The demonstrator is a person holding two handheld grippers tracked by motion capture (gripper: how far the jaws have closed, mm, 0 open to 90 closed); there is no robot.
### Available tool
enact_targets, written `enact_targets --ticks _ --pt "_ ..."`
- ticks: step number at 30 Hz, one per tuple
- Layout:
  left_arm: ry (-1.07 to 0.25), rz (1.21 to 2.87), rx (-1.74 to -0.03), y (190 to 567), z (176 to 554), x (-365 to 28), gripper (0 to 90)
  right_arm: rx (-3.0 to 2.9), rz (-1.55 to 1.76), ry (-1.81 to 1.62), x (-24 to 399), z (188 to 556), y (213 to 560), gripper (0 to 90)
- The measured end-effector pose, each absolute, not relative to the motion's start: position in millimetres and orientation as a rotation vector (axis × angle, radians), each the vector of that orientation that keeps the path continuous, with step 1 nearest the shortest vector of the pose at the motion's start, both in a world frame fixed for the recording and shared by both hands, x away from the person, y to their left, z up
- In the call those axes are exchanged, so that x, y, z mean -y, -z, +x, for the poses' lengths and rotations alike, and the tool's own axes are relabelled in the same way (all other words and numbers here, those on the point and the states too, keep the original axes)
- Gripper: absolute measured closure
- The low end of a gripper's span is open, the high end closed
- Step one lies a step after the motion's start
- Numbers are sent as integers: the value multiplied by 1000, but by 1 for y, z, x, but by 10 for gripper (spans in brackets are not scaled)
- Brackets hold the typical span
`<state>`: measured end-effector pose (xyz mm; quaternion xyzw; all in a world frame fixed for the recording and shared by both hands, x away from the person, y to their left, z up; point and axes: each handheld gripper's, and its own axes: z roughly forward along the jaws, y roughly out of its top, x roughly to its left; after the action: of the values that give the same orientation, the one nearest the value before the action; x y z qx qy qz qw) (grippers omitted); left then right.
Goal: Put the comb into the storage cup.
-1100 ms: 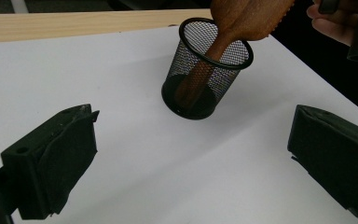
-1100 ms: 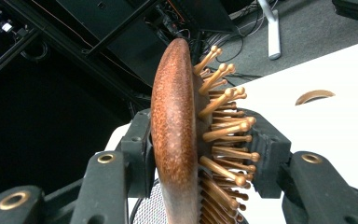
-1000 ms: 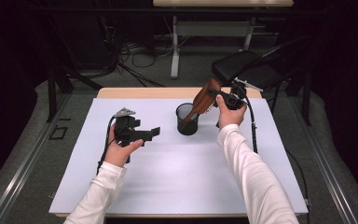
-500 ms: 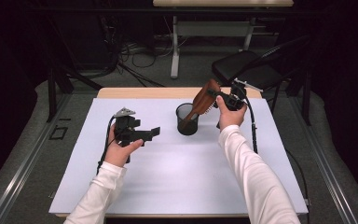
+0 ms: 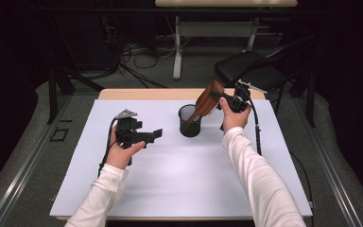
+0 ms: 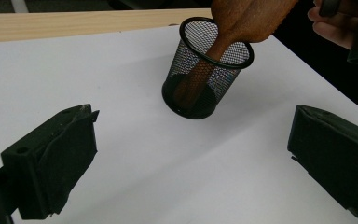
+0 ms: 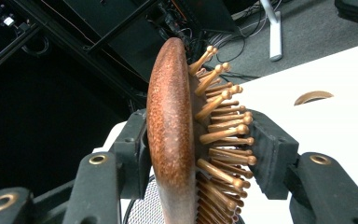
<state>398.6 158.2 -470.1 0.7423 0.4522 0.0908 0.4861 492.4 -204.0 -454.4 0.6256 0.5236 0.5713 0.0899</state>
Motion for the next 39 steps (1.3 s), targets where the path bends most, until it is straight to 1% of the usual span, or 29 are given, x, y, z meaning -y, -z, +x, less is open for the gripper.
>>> enact_targets --ticks 10,14,21,29,39 --pt "-221 1807 -1101 470 399 -158 12 -1564 1880 -1727 206 492 454 405" --pt "-221 1807 -1101 470 399 -158 12 -1567 1878 -1731 205 492 454 364" --pt "-221 1806 -1103 470 399 -158 12 -1572 1850 -1715 203 491 454 327" --pt "-221 1807 -1106 471 399 -158 12 -1566 1834 -1691 203 491 453 260" --pt "-221 1810 -1111 471 399 -159 12 -1567 1800 -1641 203 491 453 148"
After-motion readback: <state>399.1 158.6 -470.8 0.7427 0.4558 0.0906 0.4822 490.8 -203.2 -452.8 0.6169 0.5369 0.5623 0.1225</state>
